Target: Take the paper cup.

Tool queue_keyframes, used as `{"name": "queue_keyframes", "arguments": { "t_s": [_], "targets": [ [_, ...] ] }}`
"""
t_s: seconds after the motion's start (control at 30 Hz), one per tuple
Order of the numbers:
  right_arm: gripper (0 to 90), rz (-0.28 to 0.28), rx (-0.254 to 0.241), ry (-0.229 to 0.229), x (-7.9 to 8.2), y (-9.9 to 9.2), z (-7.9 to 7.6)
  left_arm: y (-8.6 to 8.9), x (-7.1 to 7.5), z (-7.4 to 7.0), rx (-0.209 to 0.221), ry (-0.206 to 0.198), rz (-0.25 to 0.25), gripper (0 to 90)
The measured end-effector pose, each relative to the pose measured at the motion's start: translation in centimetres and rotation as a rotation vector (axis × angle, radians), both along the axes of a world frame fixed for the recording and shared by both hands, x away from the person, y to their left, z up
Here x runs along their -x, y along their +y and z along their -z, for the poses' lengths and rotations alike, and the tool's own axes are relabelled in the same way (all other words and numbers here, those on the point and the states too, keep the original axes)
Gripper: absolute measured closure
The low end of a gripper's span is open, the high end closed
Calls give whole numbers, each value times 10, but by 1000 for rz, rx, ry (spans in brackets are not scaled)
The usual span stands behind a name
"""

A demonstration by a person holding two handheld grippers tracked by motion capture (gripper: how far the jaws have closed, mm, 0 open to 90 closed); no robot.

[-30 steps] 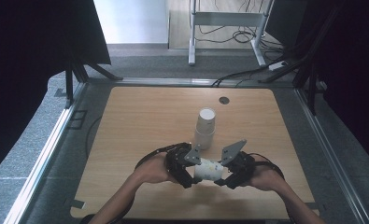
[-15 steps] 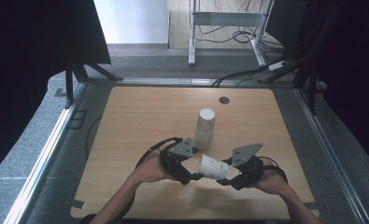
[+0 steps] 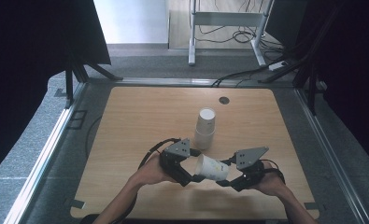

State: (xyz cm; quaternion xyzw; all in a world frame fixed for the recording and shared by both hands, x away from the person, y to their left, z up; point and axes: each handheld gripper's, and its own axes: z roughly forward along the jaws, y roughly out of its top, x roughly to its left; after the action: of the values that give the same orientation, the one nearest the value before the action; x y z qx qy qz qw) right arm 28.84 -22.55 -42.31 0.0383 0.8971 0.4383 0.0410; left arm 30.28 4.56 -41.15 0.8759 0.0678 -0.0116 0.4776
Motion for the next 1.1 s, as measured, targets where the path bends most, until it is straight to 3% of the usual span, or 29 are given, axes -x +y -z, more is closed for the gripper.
{"name": "queue_keyframes", "arguments": {
  "t_s": [0.37,1.1],
  "targets": [
    [368,-19,-19,-22,0,4,2,-2,-2,3,54,41,28,182],
    [366,-26,6,-7,-3,7,6,4,-2,1,83,26,32,367]
  ]
}}
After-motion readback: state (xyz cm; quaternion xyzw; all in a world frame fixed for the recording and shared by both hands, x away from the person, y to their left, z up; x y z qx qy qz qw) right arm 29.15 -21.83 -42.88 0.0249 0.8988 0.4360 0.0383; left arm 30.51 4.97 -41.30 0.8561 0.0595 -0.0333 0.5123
